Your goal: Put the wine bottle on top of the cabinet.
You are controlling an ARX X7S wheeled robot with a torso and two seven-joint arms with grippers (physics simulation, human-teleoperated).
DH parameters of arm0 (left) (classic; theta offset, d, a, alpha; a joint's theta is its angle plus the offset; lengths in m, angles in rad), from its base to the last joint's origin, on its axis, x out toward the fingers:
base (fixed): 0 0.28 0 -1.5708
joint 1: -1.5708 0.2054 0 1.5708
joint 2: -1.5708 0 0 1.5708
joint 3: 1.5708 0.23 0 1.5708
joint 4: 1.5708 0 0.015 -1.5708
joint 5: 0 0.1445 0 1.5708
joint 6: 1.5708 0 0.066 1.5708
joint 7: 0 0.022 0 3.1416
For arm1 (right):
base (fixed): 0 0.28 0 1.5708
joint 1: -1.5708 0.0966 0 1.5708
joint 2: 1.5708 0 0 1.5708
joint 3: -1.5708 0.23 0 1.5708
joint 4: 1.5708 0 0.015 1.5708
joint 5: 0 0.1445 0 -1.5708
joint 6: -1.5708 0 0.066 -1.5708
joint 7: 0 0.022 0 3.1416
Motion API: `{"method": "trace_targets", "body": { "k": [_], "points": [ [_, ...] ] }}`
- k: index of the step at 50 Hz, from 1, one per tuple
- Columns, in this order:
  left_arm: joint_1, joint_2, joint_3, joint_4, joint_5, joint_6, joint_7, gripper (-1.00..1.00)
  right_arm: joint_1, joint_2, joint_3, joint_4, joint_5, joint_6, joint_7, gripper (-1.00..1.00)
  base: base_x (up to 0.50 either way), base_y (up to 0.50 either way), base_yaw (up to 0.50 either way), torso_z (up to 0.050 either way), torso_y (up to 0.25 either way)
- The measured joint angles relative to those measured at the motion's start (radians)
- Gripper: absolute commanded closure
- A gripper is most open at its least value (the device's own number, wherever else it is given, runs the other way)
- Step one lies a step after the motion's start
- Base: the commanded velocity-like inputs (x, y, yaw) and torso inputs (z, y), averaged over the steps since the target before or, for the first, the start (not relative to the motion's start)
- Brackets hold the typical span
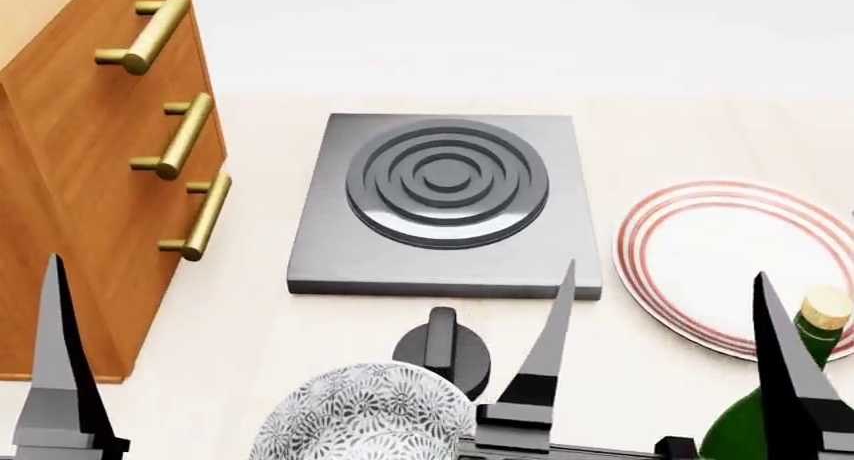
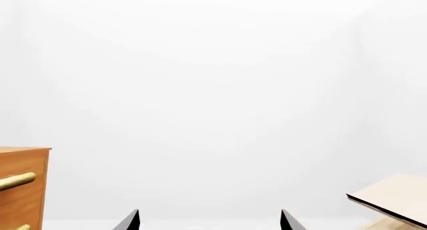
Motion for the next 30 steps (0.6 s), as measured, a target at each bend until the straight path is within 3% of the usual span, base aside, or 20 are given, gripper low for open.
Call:
{"method": "trace_targets", "body": {
  "k": [18,30],
  "points": [
    [-0.004,0.004,-0.023,0.001,-0.008,0.000,0.005,-1.00,0.017,0.067,0.061,0.022,-0.063,0.073,0.043,-1.00,0.00,0.00,0.00,0.000,0.000],
    [-0.008,0.007,-0.036,0.001,-0.013,0.002,0.007,-1.00,-0.009,0.084,0.118,0.135,-0.056,0.020,0.042,-1.00,0.00,0.00,0.00,0.000,0.000]
  ]
}}
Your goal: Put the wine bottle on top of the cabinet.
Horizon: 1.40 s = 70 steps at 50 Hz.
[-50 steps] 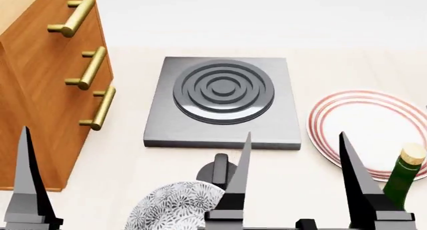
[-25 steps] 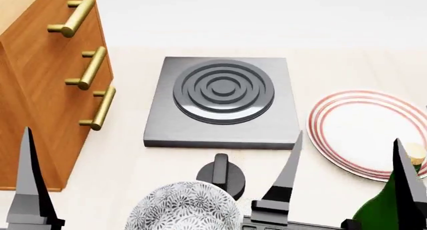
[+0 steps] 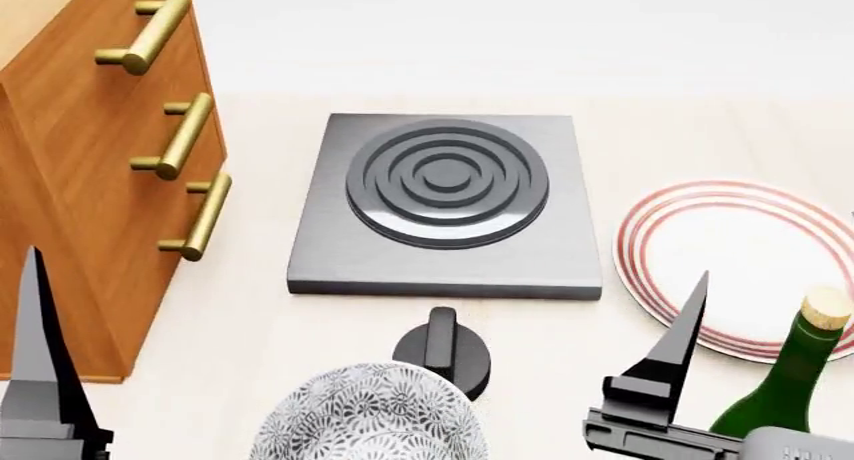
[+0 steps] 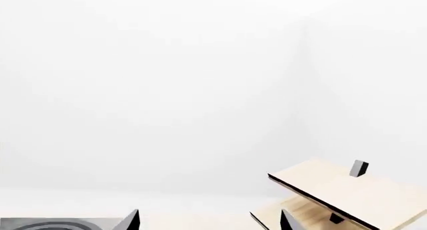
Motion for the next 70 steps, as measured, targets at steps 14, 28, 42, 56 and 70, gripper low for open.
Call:
{"method": "trace_targets", "body": {
  "k": [14,28,42,56,70],
  "points": [
    [-0.001,0.001,-0.006,0.000,-0.005,0.003,-0.001,-1.00,-0.009,-0.001,0.043,0.117,0.026,-0.060,-0.009,-1.00,0.00,0.00,0.00,0.000,0.000],
    [-0.001,0.002,-0.012,0.000,-0.015,0.008,-0.004,-1.00,0.011,0.001,0.056,0.200,0.041,-0.086,-0.020,-1.00,0.00,0.00,0.00,0.000,0.000],
    [-0.002,0.002,-0.020,0.000,-0.019,0.012,-0.003,-1.00,0.058,0.001,0.044,0.281,0.048,-0.103,-0.035,-1.00,0.00,0.00,0.00,0.000,0.000],
    [-0.002,0.003,-0.030,0.000,-0.023,0.016,-0.001,-1.00,0.123,0.005,0.058,0.356,0.077,-0.101,-0.053,-1.00,0.00,0.00,0.00,0.000,0.000],
    [-0.004,0.003,-0.037,0.000,-0.026,0.015,0.002,-1.00,0.156,0.012,0.071,0.420,0.096,-0.103,-0.066,-1.00,0.00,0.00,0.00,0.000,0.000]
  ]
}}
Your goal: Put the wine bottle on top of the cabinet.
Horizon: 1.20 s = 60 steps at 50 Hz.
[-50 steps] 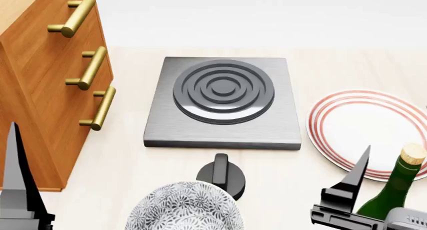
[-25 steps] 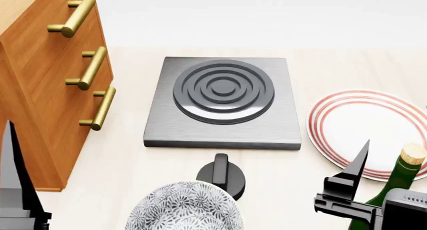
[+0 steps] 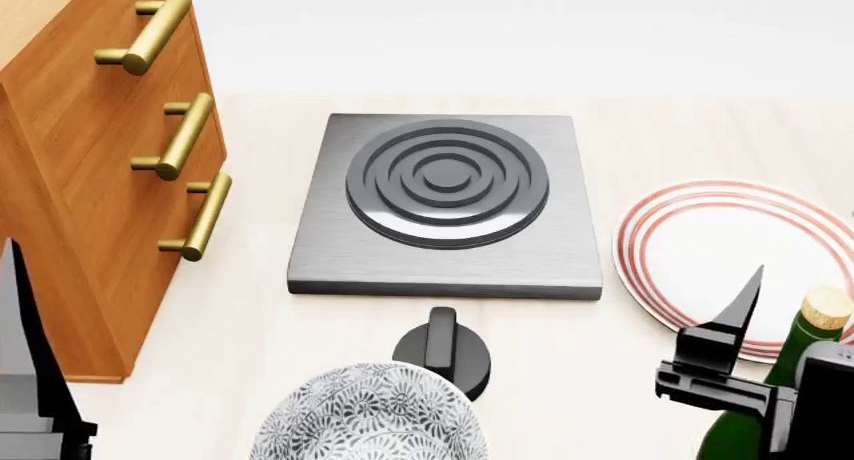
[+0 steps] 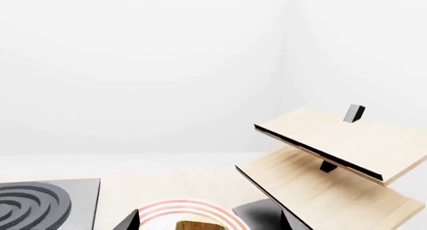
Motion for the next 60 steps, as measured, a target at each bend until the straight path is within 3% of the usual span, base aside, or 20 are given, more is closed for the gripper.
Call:
{"method": "trace_targets", "body": {
  "k": [2,3,24,47,60],
  "points": [
    [0.000,0.000,0.000,0.000,0.000,0.000,0.000,-1.00,0.002,0.000,0.000,0.004,0.001,-0.001,-0.001,-1.00,0.00,0.00,0.00,0.000,0.000],
    [-0.001,0.000,0.000,0.000,0.000,-0.001,0.000,-1.00,0.002,0.000,0.000,0.005,0.002,-0.001,-0.001,1.00,0.00,0.00,0.00,0.000,0.000],
    [-0.001,0.000,0.001,0.000,0.000,-0.003,-0.001,-1.00,0.003,0.004,-0.013,0.003,0.024,-0.013,-0.012,1.00,0.01,0.00,0.00,0.000,0.000],
    [0.001,0.000,0.001,0.000,0.001,-0.003,0.001,-1.00,0.178,0.086,0.014,-0.227,0.153,0.279,-0.013,1.00,0.00,0.00,0.00,0.000,0.000],
    [0.003,0.000,0.020,0.000,0.005,-0.003,-0.003,-1.00,0.306,0.078,0.018,-0.285,0.263,0.395,-0.041,1.00,0.00,0.00,0.00,0.000,0.001]
  ]
}}
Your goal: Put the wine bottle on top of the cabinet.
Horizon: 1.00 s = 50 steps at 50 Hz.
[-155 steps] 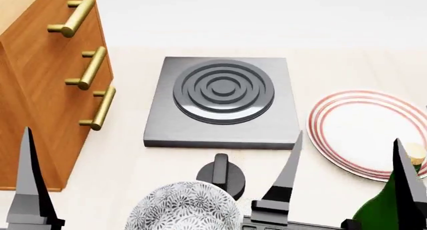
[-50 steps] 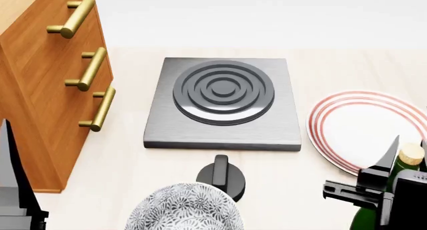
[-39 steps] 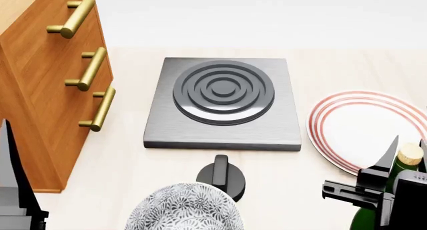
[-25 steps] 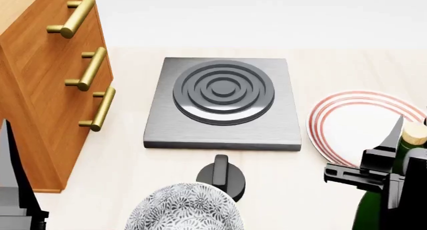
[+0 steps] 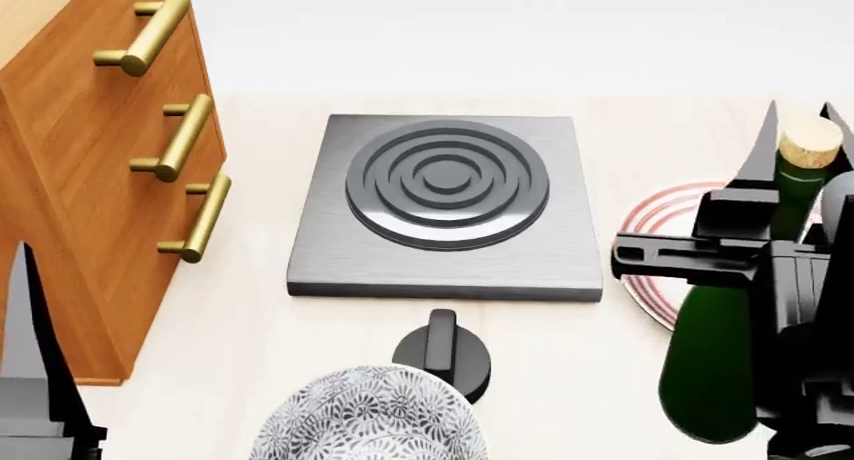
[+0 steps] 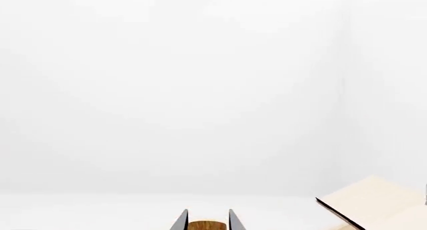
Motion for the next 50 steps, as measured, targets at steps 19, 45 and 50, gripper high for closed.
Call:
{"method": "trace_targets", "body": {
  "k": [19,45,50],
  "points": [
    [0.005,0.000,0.030,0.000,0.007,-0.004,-0.004,-1.00,0.180,-0.052,-0.099,0.035,0.092,0.084,-0.055,1.00,0.00,0.00,0.00,0.000,0.001],
    [0.005,0.000,0.049,0.000,0.021,-0.025,0.013,-1.00,0.299,-0.179,-0.282,0.161,0.094,0.040,-0.115,1.00,0.00,0.00,0.00,0.000,0.000],
    [0.004,0.000,0.053,0.000,0.026,-0.029,0.015,-1.00,0.300,-0.199,-0.310,0.185,0.085,0.013,-0.123,1.00,0.00,0.00,0.00,0.000,0.002]
  ]
}}
